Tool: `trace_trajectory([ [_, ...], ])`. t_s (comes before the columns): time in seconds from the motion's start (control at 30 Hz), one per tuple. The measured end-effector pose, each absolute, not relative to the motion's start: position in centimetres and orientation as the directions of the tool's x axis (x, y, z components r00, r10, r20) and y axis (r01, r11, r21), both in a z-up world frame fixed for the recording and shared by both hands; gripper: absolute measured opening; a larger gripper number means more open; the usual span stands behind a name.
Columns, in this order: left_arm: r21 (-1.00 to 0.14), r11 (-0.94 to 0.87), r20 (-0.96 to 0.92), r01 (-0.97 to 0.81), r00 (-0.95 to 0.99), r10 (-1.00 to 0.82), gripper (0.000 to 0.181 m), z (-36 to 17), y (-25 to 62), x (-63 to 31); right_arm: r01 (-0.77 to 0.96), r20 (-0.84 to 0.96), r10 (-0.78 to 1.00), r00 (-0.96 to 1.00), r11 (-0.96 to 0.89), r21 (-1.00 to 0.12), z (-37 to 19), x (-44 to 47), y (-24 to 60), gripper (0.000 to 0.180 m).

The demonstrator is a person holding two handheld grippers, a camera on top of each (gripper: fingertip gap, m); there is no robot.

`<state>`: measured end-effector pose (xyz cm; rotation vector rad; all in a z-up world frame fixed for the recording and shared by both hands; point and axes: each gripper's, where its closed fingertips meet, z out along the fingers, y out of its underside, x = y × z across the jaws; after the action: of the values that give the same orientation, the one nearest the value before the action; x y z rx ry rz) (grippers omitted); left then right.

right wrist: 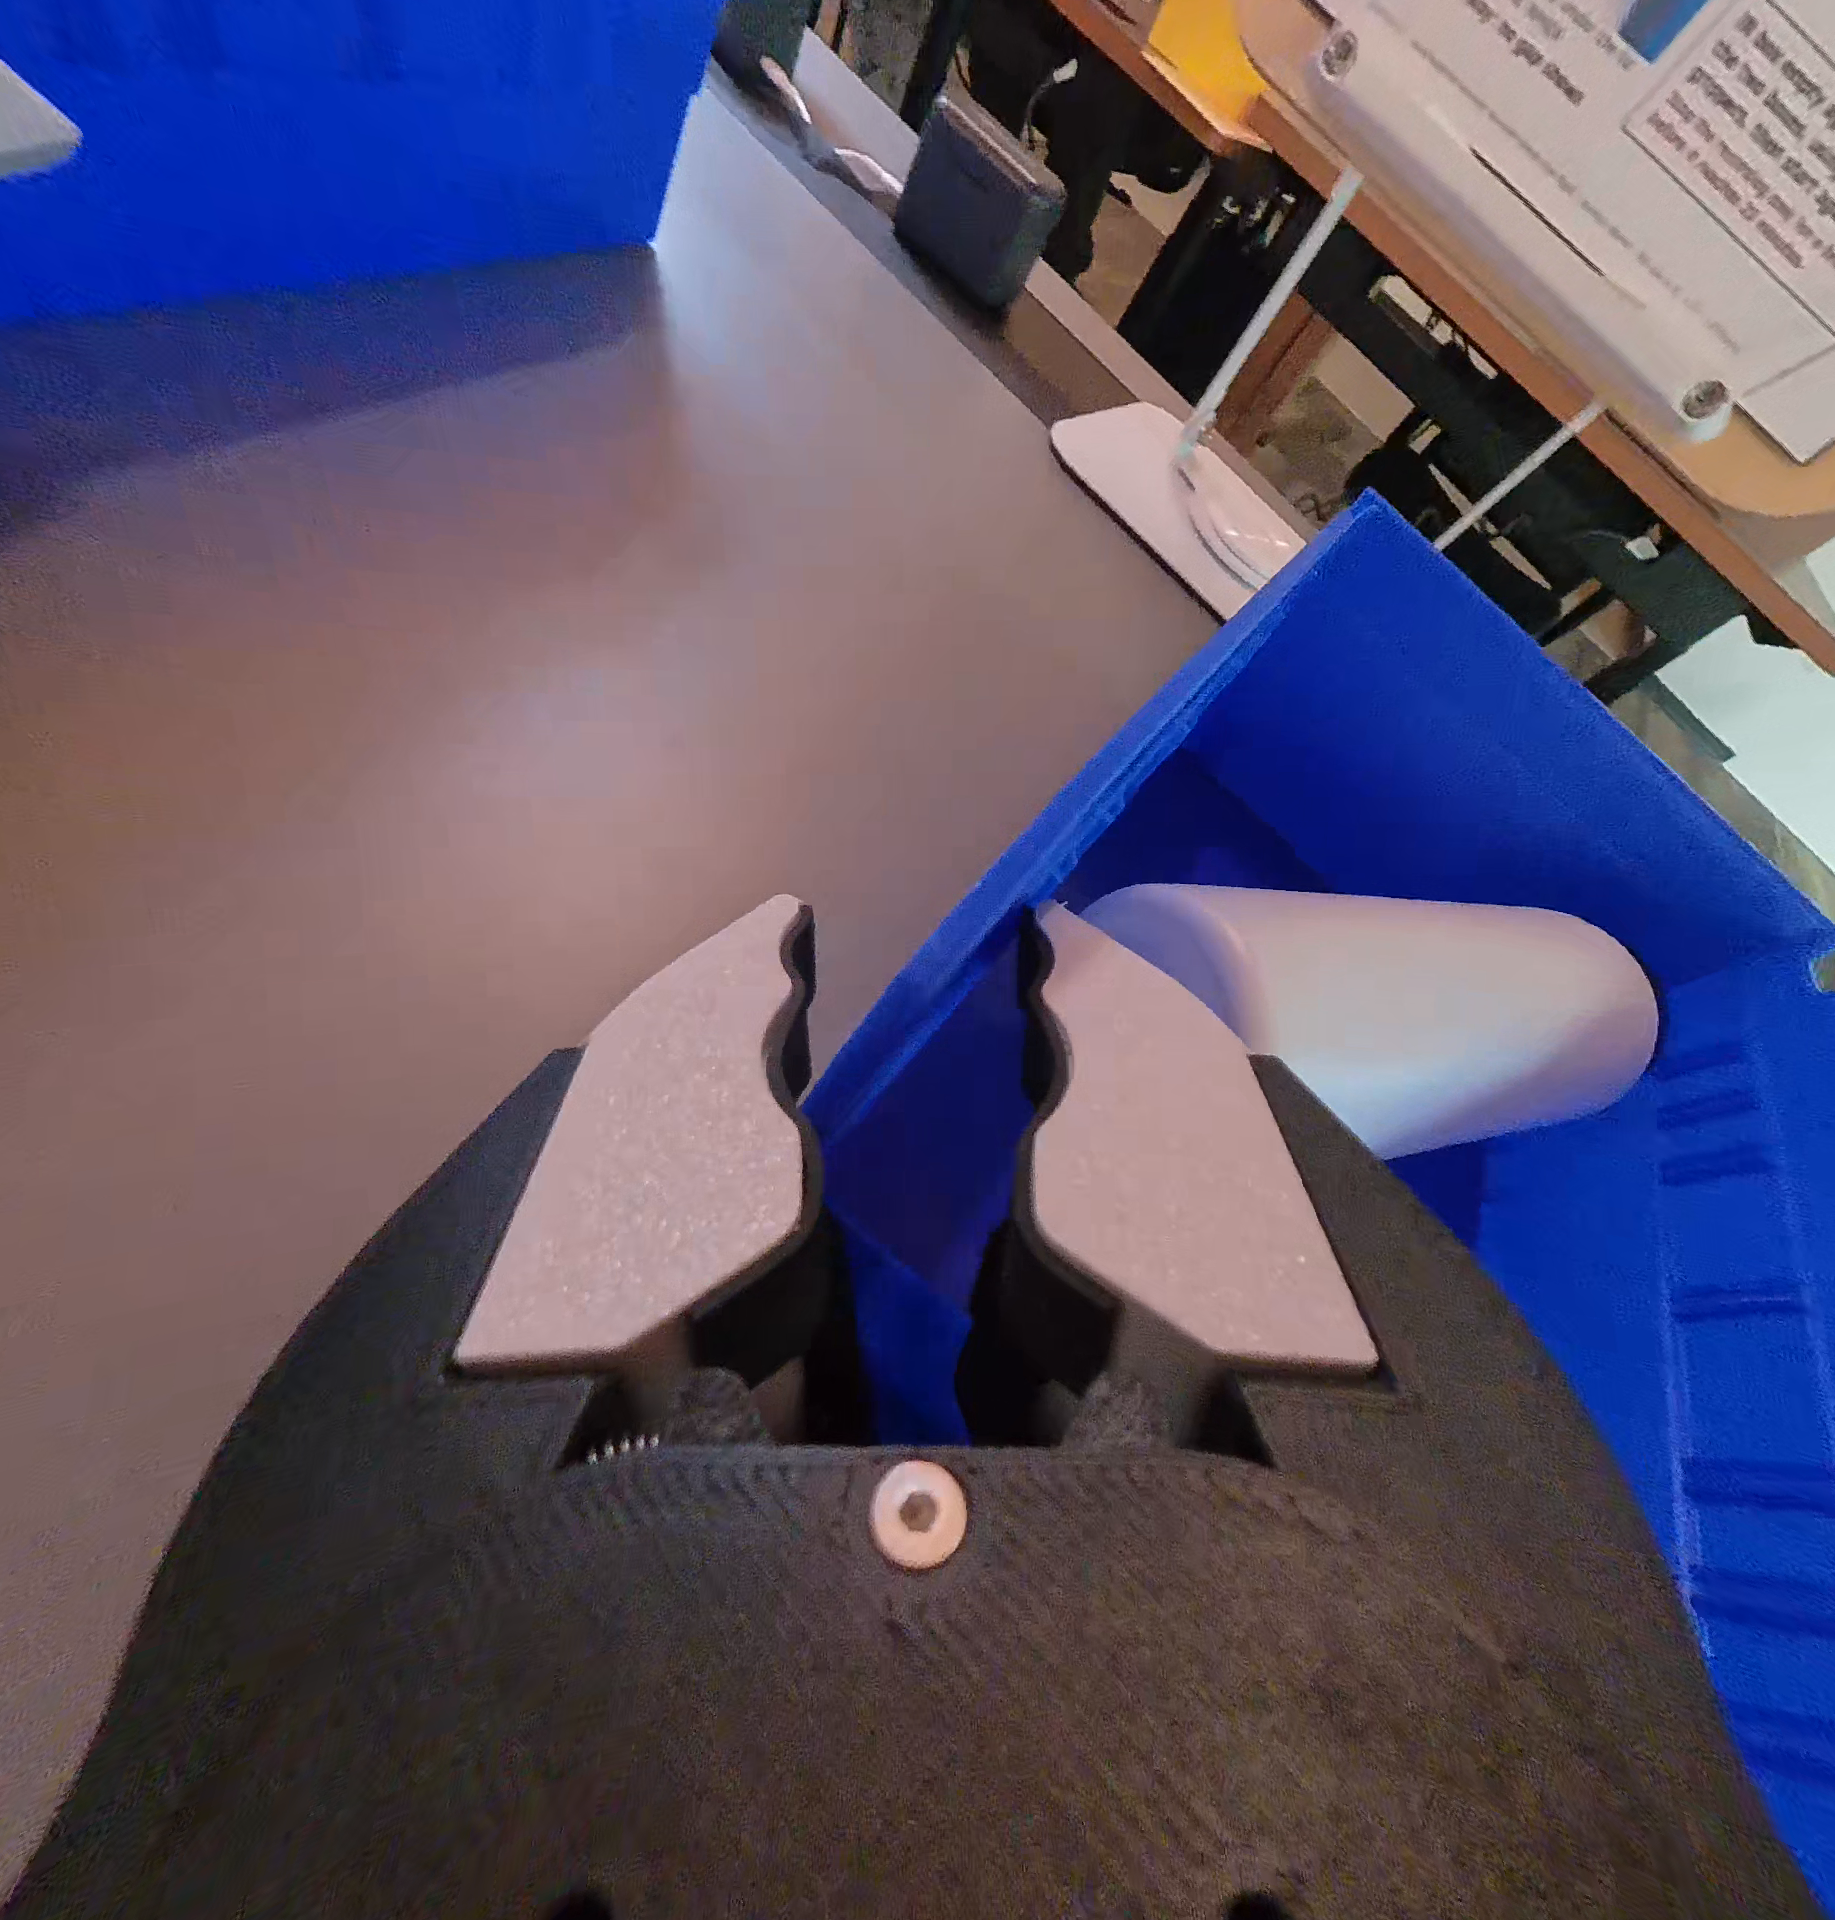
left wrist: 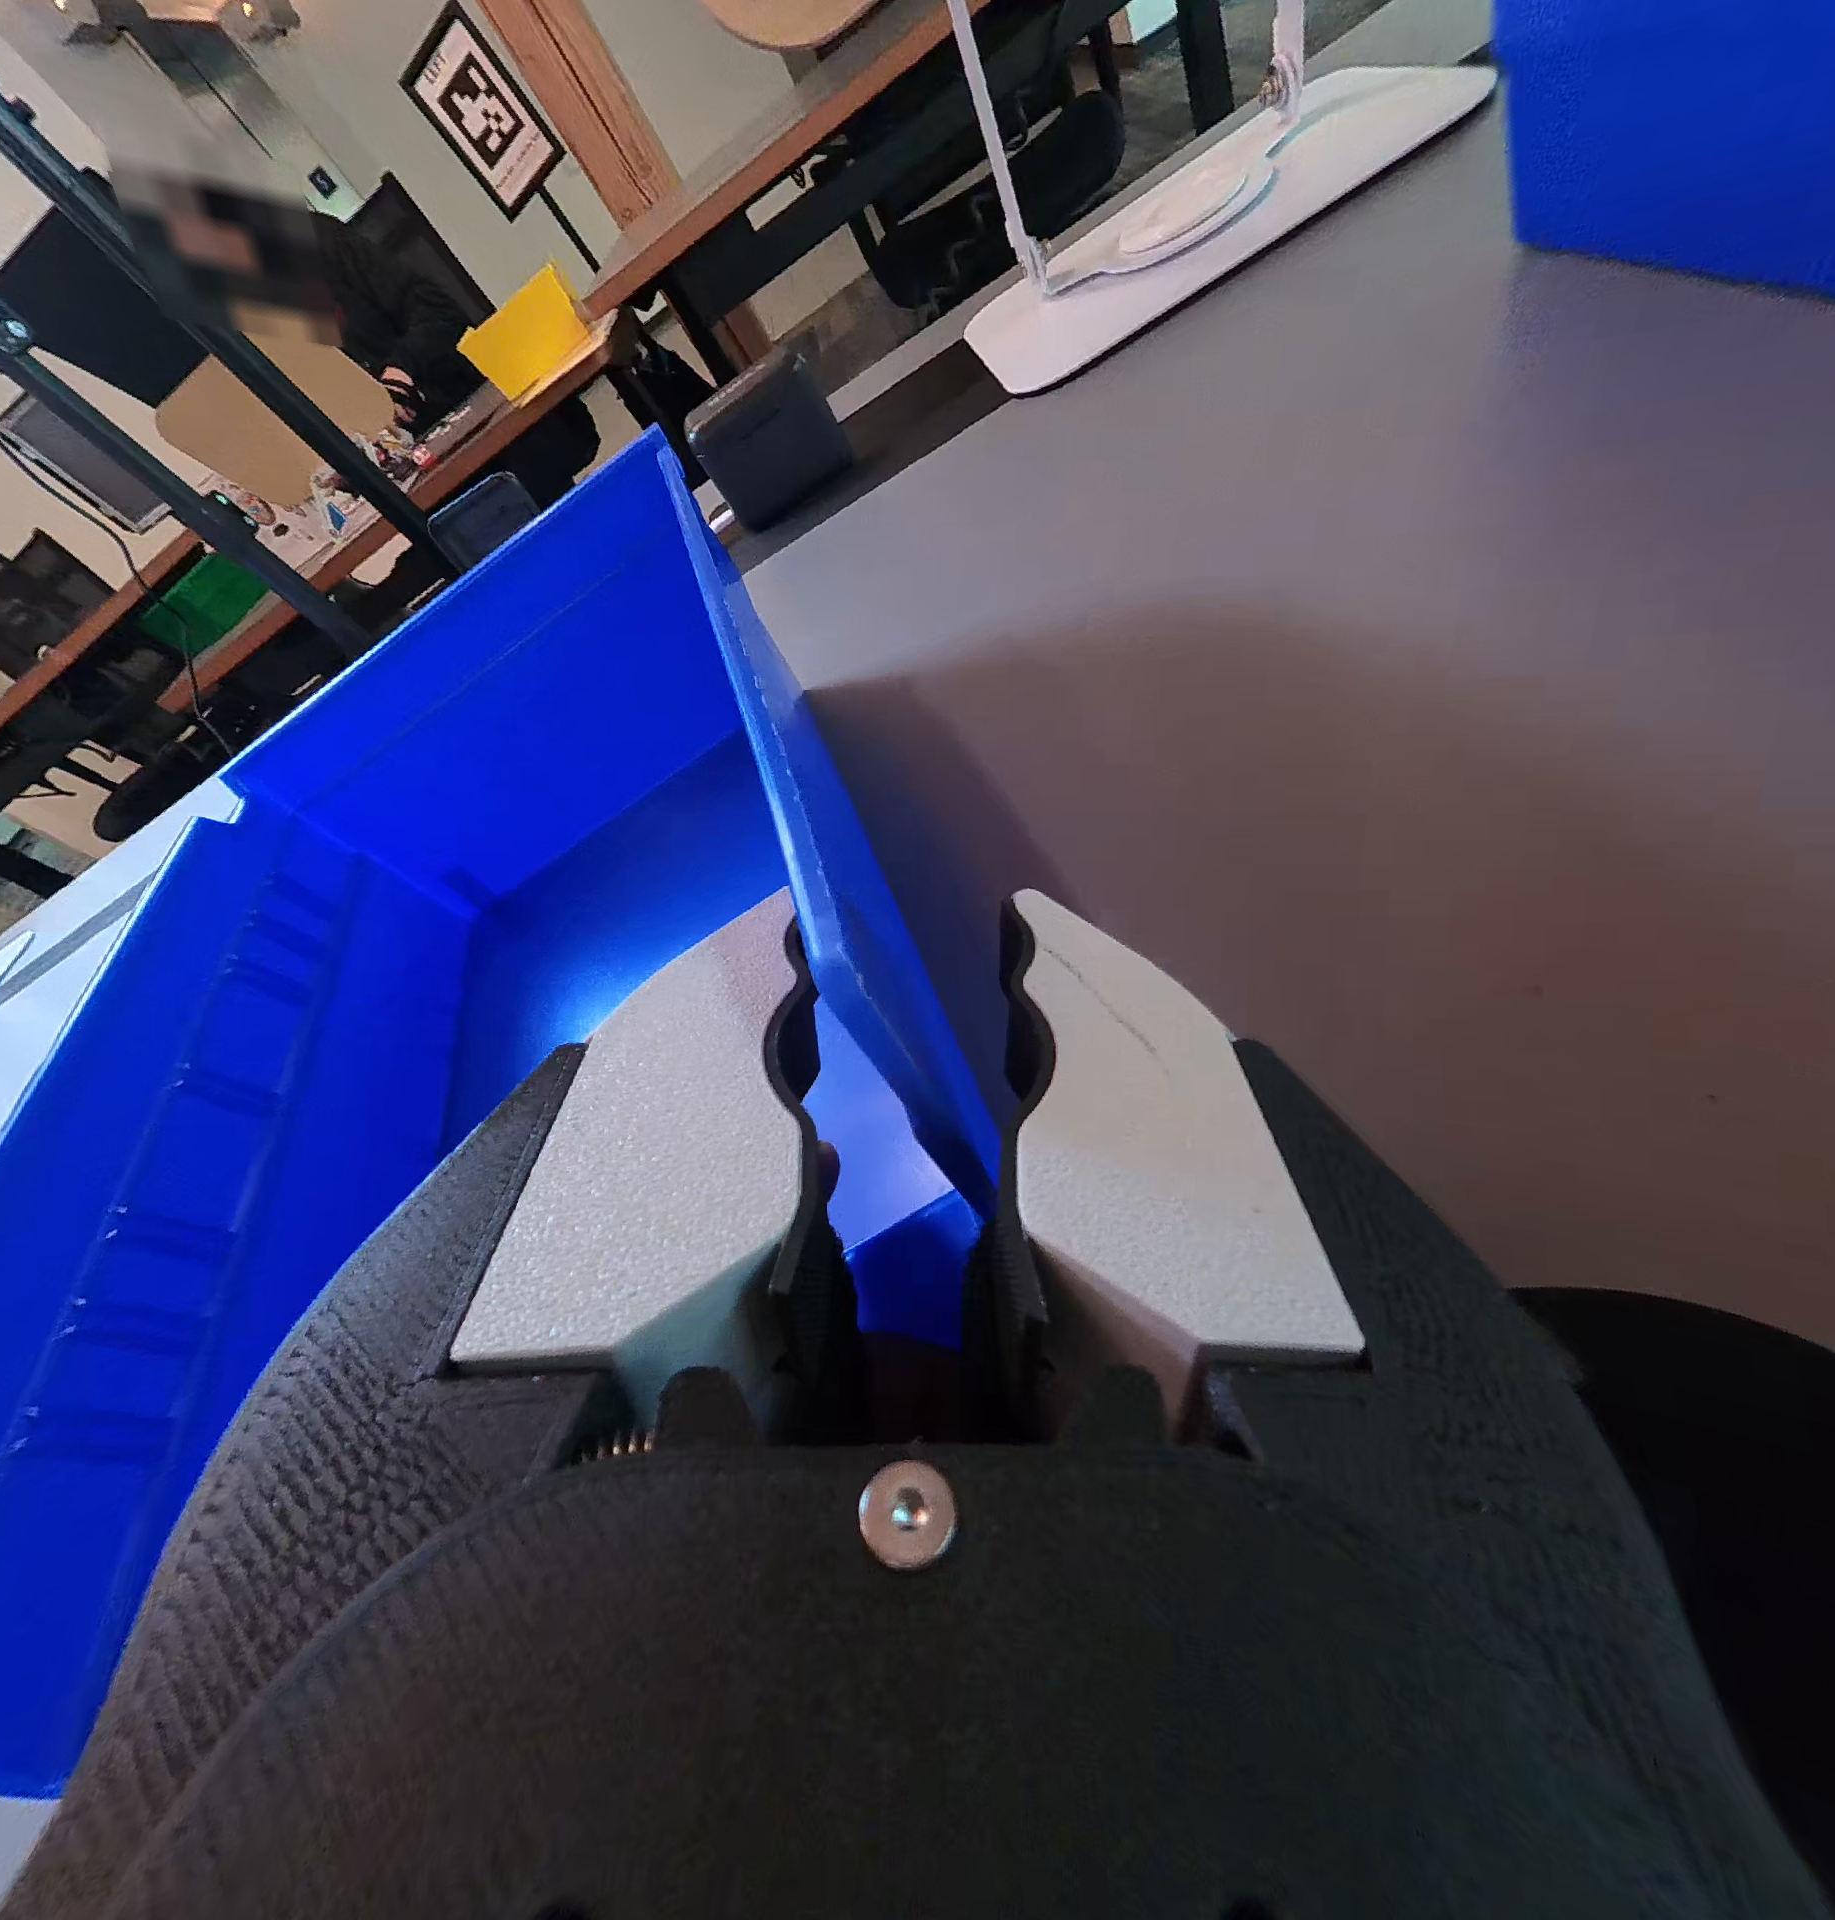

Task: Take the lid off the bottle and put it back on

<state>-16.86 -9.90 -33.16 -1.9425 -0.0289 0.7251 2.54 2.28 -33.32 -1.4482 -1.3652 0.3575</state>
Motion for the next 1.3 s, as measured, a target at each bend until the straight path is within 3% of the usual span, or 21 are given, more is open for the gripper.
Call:
trace_trajectory([
  [0.03, -0.828, -0.481, -0.473, -0.287, 0.819, 0.325, 0.032, -33.2, -9.9, -16.9, 0.526, 0.423, 0.86, 0.285, 0.229, -0.819, -33.3, 1.8, 1.6, 0.038],
  [0.17, -0.836, -0.473, -0.457, -0.278, 0.83, 0.321, 0.032, -33.1, -9.9, -16.8, 0.52, 0.448, 0.865, 0.226, 0.282, -0.806, -33.4, -1.0, -0.7, 0.041],
  [0.37, -0.836, -0.471, -0.455, -0.28, 0.834, 0.311, 0.035, -33.2, -9.9, -16.7, 0.488, 0.471, 0.879, 0.075, 0.38, -0.786, -34.0, -6.4, -5.2, 0.066],
  [0.6, -0.855, -0.44, -0.428, -0.273, 0.851, 0.303, 0.035, -32.9, -10.0, -16.4, 0.425, 0.525, 0.851, -0.01, 0.479, -0.768, -34.2, -8.8, -7.8, 0.071],
  [0.77, -0.909, -0.28, -0.383, -0.308, 0.883, 0.273, 0.036, -30.6, -10.7, -14.9, 0.317, 0.487, 0.867, -0.102, 0.493, -0.81, -34.0, -9.7, -10.3, 0.081],
  [0.9, -0.964, -0.101, -0.261, -0.247, 0.949, 0.174, 0.038, -28.0, -12.3, -13.2, 0.264, 0.463, 0.864, -0.198, 0.502, -0.824, -34.2, -10.3, -12.7, 0.108],
  [1.03, -0.983, 0.076, -0.135, -0.166, 0.942, 0.306, 0.039, -23.5, -16.1, -17.2, 0.216, 0.471, 0.84, -0.268, 0.529, -0.821, -34.3, -10.4, -14.2, 0.119],
  [1.1, -0.977, 0.109, -0.104, -0.181, 0.861, 0.498, 0.048, -22.1, -19.2, -21.7, 0.2, 0.452, 0.841, -0.298, 0.518, -0.832, -34.3, -10.3, -14.7, 0.122],
  [1.17, -0.973, 0.04, -0.143, -0.229, 0.723, 0.676, 0.07, -22.4, -22.5, -26.2, 0.183, 0.442, 0.838, -0.321, 0.512, -0.839, -34.2, -10.2, -15.2, 0.123],
  [1.23, -0.966, -0.112, -0.238, -0.234, 0.629, 0.74, 0.102, -24.2, -24.6, -29.3, 0.171, 0.448, 0.828, -0.337, 0.521, -0.836, -34.2, -10.1, -15.6, 0.124],
  [1.3, -0.96, -0.224, -0.281, -0.17, 0.608, 0.743, 0.118, -26.8, -25.5, -31.6, 0.163, 0.455, 0.826, -0.333, 0.526, -0.835, -34.1, -10.0, -15.6, 0.123],
])
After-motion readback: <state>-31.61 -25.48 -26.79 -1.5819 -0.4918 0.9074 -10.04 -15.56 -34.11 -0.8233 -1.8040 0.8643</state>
